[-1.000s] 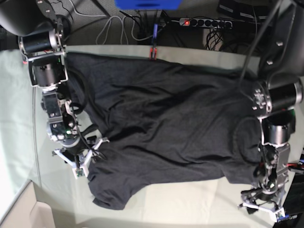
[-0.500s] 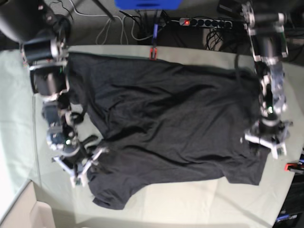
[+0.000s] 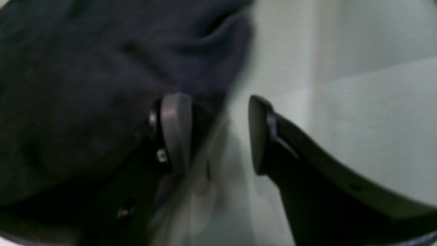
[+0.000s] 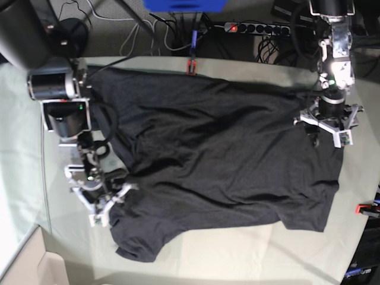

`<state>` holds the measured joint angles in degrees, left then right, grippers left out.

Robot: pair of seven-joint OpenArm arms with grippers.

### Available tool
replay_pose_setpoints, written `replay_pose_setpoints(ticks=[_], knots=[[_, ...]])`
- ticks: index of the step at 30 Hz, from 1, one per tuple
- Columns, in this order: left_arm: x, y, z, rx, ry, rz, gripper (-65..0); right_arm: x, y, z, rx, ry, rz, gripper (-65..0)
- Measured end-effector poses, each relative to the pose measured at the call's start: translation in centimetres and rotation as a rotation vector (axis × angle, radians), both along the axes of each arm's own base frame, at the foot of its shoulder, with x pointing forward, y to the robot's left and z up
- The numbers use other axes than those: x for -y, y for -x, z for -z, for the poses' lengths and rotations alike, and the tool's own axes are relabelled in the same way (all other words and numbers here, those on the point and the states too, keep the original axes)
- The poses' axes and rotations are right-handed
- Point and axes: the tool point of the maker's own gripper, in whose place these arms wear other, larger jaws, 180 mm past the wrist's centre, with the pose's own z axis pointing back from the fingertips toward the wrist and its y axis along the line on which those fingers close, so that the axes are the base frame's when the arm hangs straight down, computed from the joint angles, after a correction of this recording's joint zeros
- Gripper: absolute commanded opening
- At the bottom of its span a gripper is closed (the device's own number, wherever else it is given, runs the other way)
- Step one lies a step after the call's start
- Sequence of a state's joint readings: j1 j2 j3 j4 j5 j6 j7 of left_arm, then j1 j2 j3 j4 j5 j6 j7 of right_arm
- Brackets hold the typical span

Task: Layout the t-shirt on the table in an organized manner, then fold the t-shirt properly
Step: 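Release the hem and move both grippers back toward the collar, then pull the shirt edge outward with the right gripper, then raise both grippers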

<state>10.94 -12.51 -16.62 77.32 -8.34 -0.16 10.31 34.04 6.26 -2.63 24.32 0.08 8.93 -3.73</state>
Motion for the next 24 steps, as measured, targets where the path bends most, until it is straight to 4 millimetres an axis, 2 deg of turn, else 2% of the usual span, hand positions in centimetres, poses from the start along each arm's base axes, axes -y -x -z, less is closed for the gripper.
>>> replay_pose_setpoints(ticks=[5, 8, 10, 14, 16, 18, 21, 24], knots=[[-3.2, 0.9, -0.9, 0.035, 0.001, -0.117, -25.8, -2.9, 0.9, 1.0, -0.012, -0.040, -0.024, -37.5], [-3.8, 1.4, -0.7, 0.033, 0.012, -0.149, -25.9, -3.6, 0.9, 1.1, -0.013, -0.049, -0.031, -38.7], [-4.0, 1.4, -0.9, 0.038, 0.009, -0.155, -25.9, -3.8, 0.9, 1.1, -0.012, -0.052, -0.032, -44.2], [-4.3, 1.5, -0.9, 0.036, 0.005, -0.158, -26.0, -3.4, 0.7, 0.7, 0.013, -0.049, -0.027, -65.0], [-4.3, 1.5, -1.0, 0.036, 0.004, -0.158, -26.0, -2.5, 0.2, 0.2, 0.033, -0.037, -0.021, -65.0], [-4.3, 1.5, -1.0, 0.039, 0.004, -0.158, -26.0, -0.6, -0.6, -0.7, 0.049, -0.010, -0.007, -65.0], [-4.3, 2.1, -0.6, 0.025, 0.003, -0.156, -26.0, 3.1, -2.5, -3.2, 0.099, 0.039, 0.024, -65.0], [-4.1, 2.4, -0.3, 0.013, 0.007, -0.159, -26.0, 5.9, -3.9, -5.5, 0.144, 0.076, 0.049, -65.0]])
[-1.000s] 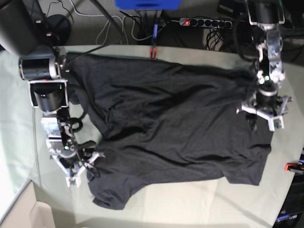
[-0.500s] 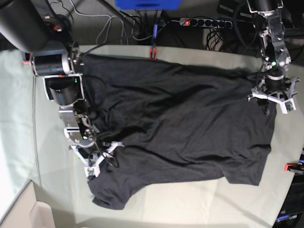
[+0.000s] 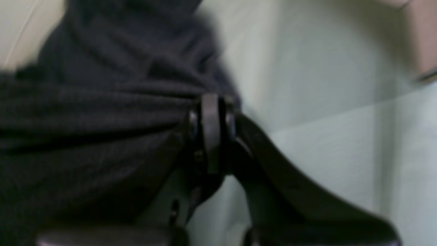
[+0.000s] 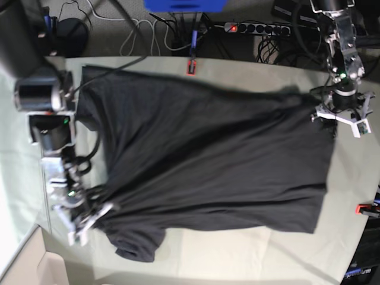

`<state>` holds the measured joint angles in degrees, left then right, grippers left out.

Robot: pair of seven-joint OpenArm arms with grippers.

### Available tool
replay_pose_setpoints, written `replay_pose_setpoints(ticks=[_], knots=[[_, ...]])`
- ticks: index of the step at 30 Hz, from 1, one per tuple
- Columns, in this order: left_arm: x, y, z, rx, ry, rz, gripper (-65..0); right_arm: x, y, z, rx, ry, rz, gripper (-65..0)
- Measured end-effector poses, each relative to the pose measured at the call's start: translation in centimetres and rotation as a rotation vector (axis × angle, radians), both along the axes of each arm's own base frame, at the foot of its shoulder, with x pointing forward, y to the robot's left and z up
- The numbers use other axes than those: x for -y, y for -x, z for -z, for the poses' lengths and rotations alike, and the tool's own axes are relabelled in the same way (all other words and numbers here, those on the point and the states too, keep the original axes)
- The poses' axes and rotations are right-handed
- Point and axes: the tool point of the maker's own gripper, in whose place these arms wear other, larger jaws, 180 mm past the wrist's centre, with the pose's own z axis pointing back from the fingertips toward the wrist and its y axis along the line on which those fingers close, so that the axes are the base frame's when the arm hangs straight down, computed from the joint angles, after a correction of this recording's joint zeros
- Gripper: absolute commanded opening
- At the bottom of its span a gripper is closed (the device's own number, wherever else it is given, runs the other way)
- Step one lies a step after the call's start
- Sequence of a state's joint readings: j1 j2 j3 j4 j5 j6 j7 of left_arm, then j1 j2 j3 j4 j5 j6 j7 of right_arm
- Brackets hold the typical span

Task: Layout the t-shirt on the table in an organized manner, then fold the t-shirt properly
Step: 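Pull the shirt edge outward with the right gripper, then raise both grippers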

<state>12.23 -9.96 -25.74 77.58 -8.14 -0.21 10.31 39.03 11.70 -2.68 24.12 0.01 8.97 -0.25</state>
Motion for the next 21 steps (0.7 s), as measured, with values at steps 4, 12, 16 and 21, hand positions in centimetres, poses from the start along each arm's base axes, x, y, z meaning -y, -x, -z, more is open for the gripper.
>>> replay_pose_setpoints(ticks=[4, 12, 16, 21], knots=[[0.0, -0.3, -0.2, 0.008, -0.001, 0.000, -25.9, 2.5, -1.1, -2.2, 0.035, 0.031, 0.026, -65.0], [0.0, 0.3, 0.0, -0.002, -0.004, 0.003, -25.7, 3.5, -2.2, -4.0, 0.070, 0.045, 0.035, -39.8], [0.6, 1.8, -0.4, -0.006, -0.014, 0.013, -25.6, 4.2, -2.0, -4.1, 0.072, 0.056, 0.042, -21.1], [4.7, 3.4, -0.7, 0.025, 0.058, 0.030, -25.6, 5.2, -0.9, -3.0, 0.048, 0.066, 0.053, -17.0]])
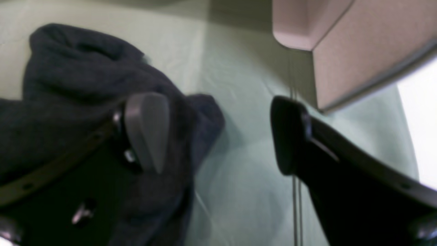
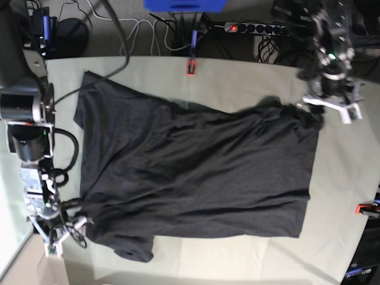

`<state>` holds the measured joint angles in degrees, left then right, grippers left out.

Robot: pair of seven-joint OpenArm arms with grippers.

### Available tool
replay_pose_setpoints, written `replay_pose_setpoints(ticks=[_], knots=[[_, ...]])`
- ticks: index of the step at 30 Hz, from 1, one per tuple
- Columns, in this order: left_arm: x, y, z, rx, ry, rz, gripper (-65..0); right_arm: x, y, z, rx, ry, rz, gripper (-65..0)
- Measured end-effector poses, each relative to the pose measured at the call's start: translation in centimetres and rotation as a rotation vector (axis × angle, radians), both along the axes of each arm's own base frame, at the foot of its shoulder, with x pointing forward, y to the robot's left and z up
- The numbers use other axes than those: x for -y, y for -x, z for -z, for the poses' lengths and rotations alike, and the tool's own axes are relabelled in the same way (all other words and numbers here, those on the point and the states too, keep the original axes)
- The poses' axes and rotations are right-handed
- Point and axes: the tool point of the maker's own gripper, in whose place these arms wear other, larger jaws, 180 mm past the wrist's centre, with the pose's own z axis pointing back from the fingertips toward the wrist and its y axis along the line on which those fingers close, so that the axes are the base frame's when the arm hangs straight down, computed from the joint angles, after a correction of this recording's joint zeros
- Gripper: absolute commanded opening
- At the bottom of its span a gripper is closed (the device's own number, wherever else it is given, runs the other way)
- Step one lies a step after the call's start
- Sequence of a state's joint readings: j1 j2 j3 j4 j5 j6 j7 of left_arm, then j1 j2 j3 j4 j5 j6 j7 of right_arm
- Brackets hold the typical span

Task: Layout the t-shirt on the table in an organized manner, then fold the t-shirt properly
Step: 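Pull the shirt edge outward with the right gripper, then raise both grippers, then grasp the shoulder corner with the left gripper and pull it outward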

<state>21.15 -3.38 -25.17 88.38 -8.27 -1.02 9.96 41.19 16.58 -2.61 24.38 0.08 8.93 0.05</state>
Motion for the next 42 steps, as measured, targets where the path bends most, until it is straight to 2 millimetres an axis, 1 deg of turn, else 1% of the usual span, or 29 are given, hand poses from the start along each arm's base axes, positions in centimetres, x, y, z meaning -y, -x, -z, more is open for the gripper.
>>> replay_pose_setpoints(ticks=[2, 3, 5, 7, 9, 10, 12, 16, 18, 22, 23, 24, 25, 27, 28, 29, 30, 31, 32, 34, 36, 38, 39, 40, 42], knots=[[0.6, 1.4, 1.0, -0.033, 0.022, -0.009, -25.6, 0.6, 1.1, 1.3, -0.024, -0.014, 0.022, -17.0], [0.7, 2.0, 1.6, -0.052, 0.028, -0.021, -25.6, 1.3, 1.9, 1.9, -0.031, -0.028, 0.046, -17.0], [0.8, 2.5, 2.8, -0.082, 0.041, -0.033, -25.6, 2.7, 3.5, 3.4, -0.054, -0.057, 0.098, -17.0], [1.9, 2.6, 4.0, -0.109, 0.057, -0.008, -25.6, 3.9, 4.9, 4.5, -0.074, -0.075, 0.140, -17.0], [3.4, 2.5, 5.0, -0.129, 0.080, 0.027, -25.8, 4.7, 6.2, 5.5, -0.083, -0.091, 0.172, -17.0], [4.1, 2.4, 5.3, -0.133, 0.091, 0.037, -25.8, 5.0, 6.9, 6.0, -0.092, -0.094, 0.184, -17.0], [4.7, 1.7, 5.3, -0.126, 0.107, 0.046, -25.8, 5.7, 8.5, 6.7, -0.096, -0.084, 0.196, -17.0], [5.0, -0.7, 5.0, -0.088, 0.115, 0.051, -25.9, 7.0, 11.8, 6.2, -0.062, -0.004, 0.178, -16.9], [5.0, -1.5, 5.4, -0.091, 0.119, 0.043, -26.0, 6.8, 13.3, 5.7, -0.057, 0.030, 0.155, -16.9], [5.1, -2.8, 6.3, -0.102, 0.137, 0.036, -26.3, 4.7, 14.8, 4.8, -0.054, 0.048, 0.113, -16.9], [5.2, -3.1, 6.3, -0.103, 0.139, 0.037, -27.6, 4.2, 15.1, 4.4, -0.049, 0.050, 0.104, -16.9], [5.2, -3.6, 6.0, -0.092, 0.138, 0.039, -30.9, 3.9, 15.5, 4.1, -0.045, 0.055, 0.093, -16.9], [5.1, -3.8, 5.6, -0.082, 0.135, 0.040, -36.9, 3.9, 15.9, 3.7, -0.043, 0.062, 0.089, -16.9], [5.0, -4.1, 4.1, -0.046, 0.125, 0.045, -52.8, 4.3, 16.9, 3.5, -0.048, 0.064, 0.112, -16.9], [4.9, -4.0, 3.0, -0.018, 0.107, 0.049, -62.8, 4.5, 17.4, 3.5, -0.047, 0.060, 0.129, -16.9], [4.8, -4.0, 2.3, 0.003, 0.105, 0.048, -65.0, 4.7, 17.7, 3.6, -0.048, 0.056, 0.140, -16.9], [4.7, -3.7, 1.7, 0.007, 0.089, 0.057, -65.0, 4.7, 17.9, 3.6, -0.044, 0.043, 0.153, -16.9], [4.7, -3.5, 1.1, 0.018, 0.084, 0.060, -61.9, 4.9, 18.0, 3.6, -0.042, 0.035, 0.167, -16.9], [4.7, -3.2, 0.5, 0.027, 0.076, 0.063, -62.0, 5.0, 18.0, 3.5, -0.035, 0.031, 0.177, -16.9], [4.3, -2.5, -0.8, 0.046, 0.049, 0.070, -65.0, 5.4, 18.0, 2.9, -0.014, 0.026, 0.197, -16.8], [3.6, -1.6, -2.0, 0.043, 0.012, 0.092, -64.6, 5.7, 18.1, 2.8, -0.012, 0.029, 0.201, -16.9], [3.2, -0.5, -2.7, -0.003, -0.007, 0.106, -64.6, 5.7, 18.1, 2.9, -0.017, 0.029, 0.201, -16.9], [3.1, -0.1, -2.9, -0.018, -0.011, 0.109, -64.6, 5.6, 18.1, 2.9, -0.017, 0.028, 0.201, -16.9], [3.2, 0.0, -2.8, -0.038, -0.001, 0.110, -64.2, 5.6, 18.1, 2.9, -0.014, 0.028, 0.201, -16.9], [3.6, 0.0, -1.5, -0.088, 0.025, 0.119, -64.0, 5.5, 18.1, 2.9, -0.012, 0.026, 0.200, -16.9]])
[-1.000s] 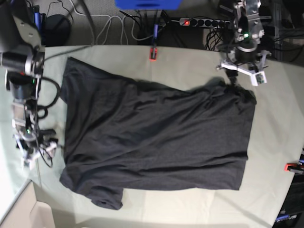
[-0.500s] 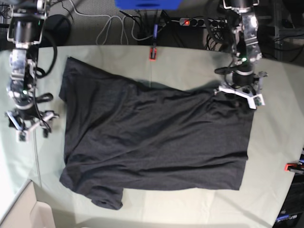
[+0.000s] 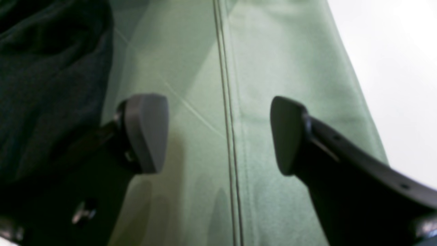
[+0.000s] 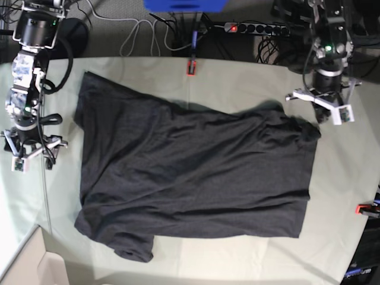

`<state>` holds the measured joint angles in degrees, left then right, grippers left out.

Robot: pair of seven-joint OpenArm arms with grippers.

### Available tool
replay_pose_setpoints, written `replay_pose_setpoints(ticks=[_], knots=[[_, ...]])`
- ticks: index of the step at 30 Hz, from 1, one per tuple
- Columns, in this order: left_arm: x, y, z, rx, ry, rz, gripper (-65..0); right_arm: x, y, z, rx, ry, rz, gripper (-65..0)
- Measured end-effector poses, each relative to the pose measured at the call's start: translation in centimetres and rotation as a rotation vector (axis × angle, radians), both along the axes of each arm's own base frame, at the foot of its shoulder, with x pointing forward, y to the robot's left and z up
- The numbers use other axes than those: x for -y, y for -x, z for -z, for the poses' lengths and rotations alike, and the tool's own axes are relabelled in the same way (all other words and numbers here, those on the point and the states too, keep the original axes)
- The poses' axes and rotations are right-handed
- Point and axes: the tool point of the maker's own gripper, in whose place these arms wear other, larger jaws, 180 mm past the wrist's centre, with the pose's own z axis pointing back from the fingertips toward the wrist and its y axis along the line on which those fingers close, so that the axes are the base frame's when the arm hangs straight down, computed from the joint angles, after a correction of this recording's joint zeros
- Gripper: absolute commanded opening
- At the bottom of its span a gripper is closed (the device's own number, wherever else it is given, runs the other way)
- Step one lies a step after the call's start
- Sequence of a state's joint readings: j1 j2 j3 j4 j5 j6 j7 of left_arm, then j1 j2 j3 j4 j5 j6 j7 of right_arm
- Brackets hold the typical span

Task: Layout the t-shirt on the table in an organized manner, then fold the t-shirt properly
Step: 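Grasp the shoulder corner with the left gripper and pull it outward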

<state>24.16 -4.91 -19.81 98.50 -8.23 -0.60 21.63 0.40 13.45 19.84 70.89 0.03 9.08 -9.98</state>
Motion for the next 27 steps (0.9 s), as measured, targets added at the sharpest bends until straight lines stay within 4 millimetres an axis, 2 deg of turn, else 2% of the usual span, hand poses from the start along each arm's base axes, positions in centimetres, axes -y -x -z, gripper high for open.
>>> replay_pose_setpoints(ticks=[4, 6, 12, 14, 17, 21, 23, 25, 27], knots=[[0.1, -0.2, 4.7, -0.136, 0.064, -0.040, -63.3, -1.3, 0.5, 1.0, -0.011, -0.030, -0.003, -16.8], [1.0, -0.9, 6.1, -0.167, 0.108, -0.055, -58.5, -1.9, 1.1, 1.7, -0.032, -0.040, -0.007, -16.6], [2.8, -2.6, 8.1, -0.182, 0.180, -0.075, -31.9, -1.7, 2.6, 1.3, -0.036, -0.012, -0.019, -16.5], [3.0, -3.4, 8.0, -0.166, 0.184, -0.076, -23.9, -1.6, 2.7, 1.4, -0.039, -0.011, -0.014, -16.5], [3.0, -4.3, 8.0, -0.159, 0.186, -0.076, -19.5, -1.5, 3.3, 1.6, -0.044, -0.006, -0.017, -16.5], [2.7, -4.9, 7.8, -0.156, 0.183, -0.076, -23.0, -1.5, 5.0, 2.8, -0.093, -0.007, -0.015, -16.5], [2.8, -5.1, 7.7, -0.158, 0.186, -0.074, -29.7, -1.5, 4.9, 2.8, -0.094, -0.008, -0.014, -16.6], [2.9, -5.2, 7.3, -0.151, 0.193, -0.072, -45.1, -1.5, 4.7, 2.5, -0.077, -0.004, -0.017, -16.8], [2.8, -5.6, 6.3, -0.124, 0.181, -0.068, -64.6, -1.5, 4.9, 2.6, -0.083, -0.004, -0.017, -16.8]])
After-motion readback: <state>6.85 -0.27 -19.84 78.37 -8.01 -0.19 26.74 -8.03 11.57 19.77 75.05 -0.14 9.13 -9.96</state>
